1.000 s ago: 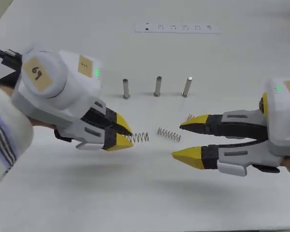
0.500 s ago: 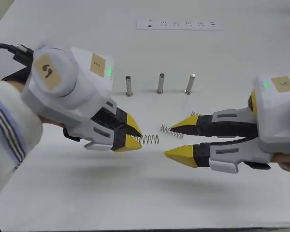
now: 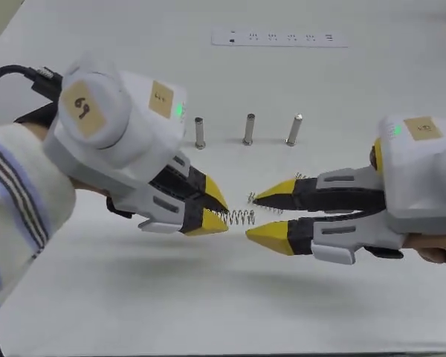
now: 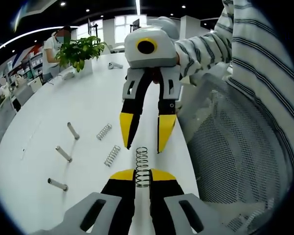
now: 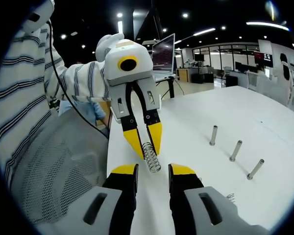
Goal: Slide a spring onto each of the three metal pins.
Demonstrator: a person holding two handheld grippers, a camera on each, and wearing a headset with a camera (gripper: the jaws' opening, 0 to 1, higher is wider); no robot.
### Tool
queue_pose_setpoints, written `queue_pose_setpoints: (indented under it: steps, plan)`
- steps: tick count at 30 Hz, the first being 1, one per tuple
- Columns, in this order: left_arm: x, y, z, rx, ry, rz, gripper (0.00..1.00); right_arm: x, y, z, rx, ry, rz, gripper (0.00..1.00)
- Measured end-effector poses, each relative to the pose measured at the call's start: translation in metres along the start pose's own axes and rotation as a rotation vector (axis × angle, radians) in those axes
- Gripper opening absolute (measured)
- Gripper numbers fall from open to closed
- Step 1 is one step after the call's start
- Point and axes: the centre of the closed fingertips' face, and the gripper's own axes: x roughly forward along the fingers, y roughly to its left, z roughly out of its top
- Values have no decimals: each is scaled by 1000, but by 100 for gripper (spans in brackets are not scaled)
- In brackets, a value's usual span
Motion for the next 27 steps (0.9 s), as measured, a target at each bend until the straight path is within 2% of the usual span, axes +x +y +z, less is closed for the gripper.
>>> queue_pose_setpoints:
  steps: [11,18,27]
  plan:
    - [2,-3,-1,-16,-43,-12,2,8,4,-3,-15,16,28,13]
    - [2,-4,-1,-31,-76,-21,2,10,4,-5,-18,28,38,11]
    - [4,-5,-1,-48,-93,-14,2,10,3,-7,-44,51,46,10]
